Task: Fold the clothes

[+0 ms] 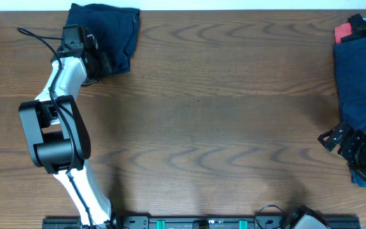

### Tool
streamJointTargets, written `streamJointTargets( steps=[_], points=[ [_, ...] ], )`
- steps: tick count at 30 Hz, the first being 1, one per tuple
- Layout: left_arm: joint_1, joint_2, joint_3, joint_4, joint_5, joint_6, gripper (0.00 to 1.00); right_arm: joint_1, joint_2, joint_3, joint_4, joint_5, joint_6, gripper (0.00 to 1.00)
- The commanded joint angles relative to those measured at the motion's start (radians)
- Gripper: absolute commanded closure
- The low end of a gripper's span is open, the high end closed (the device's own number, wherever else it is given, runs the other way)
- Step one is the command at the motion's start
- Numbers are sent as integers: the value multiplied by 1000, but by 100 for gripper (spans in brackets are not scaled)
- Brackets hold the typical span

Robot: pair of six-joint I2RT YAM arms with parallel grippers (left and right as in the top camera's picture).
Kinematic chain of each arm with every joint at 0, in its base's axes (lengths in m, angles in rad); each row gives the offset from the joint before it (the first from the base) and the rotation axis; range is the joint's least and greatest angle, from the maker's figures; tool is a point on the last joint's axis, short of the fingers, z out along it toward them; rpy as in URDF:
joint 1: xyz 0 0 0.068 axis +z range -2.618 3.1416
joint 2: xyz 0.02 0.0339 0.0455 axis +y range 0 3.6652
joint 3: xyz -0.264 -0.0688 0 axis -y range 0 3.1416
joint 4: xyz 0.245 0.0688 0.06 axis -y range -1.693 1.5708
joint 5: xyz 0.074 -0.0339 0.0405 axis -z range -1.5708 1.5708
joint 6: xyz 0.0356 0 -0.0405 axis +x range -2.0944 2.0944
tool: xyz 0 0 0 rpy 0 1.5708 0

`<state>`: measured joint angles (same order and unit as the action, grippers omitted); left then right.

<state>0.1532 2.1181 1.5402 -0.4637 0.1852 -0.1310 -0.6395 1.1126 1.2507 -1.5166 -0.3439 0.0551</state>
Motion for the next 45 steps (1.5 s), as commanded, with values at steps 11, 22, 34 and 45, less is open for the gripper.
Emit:
streamJointTargets(
  steps=[11,22,34,45],
  points=[
    [-2,81,3,108,10,-6,94,-1,0,8,2,-3,-19,1],
    [-2,105,3,227,10,-9,94,-1,0,8,-6,-3,-19,1],
    [-2,5,3,37,13,-8,94,-1,0,8,-2,-4,-19,1],
    [-2,-327,3,-206,9,-8,94,-1,0,8,10,-11,-18,1]
  ],
)
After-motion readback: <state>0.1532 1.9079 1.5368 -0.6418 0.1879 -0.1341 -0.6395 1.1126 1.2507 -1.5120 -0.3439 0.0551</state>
